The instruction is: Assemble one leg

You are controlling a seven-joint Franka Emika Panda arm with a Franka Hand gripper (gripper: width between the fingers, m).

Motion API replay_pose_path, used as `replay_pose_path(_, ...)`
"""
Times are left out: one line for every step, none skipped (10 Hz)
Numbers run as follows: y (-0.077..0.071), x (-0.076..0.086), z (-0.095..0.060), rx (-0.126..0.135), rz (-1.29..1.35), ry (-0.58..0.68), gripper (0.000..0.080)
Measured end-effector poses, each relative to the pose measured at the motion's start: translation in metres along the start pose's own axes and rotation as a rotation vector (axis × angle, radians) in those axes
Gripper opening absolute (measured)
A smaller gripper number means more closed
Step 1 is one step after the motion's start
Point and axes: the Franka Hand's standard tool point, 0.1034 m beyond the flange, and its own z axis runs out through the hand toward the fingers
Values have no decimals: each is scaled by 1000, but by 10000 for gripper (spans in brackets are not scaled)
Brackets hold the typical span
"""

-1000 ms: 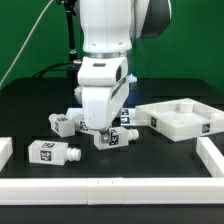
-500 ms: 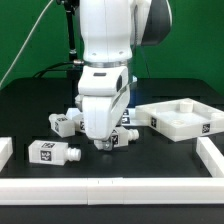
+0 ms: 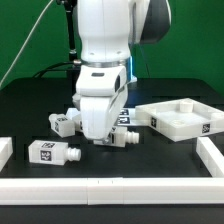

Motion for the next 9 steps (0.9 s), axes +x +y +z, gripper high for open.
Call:
replay_pose_path(12,-6,-16,-10,-15,-3,264)
replay_pose_path(13,-20,-27,-24,-27,-8,264)
replay_pose_path(9,-46,-35,-34,-31,-17,264)
replay_pose_path(2,-78,-38,-40,-31,-25,264)
replay_pose_path(-5,-105,-40,-42,4,-30,264)
replay_pose_path(-3,-119,-47,-52,35,-32,265)
replay_pose_path(-4,-123,-46,-66,50,-26,265)
replay_pose_path(-5,-123,-45,-61,48,-28,265)
replay_pose_path(-5,-123,-45,-61,47,-28,265)
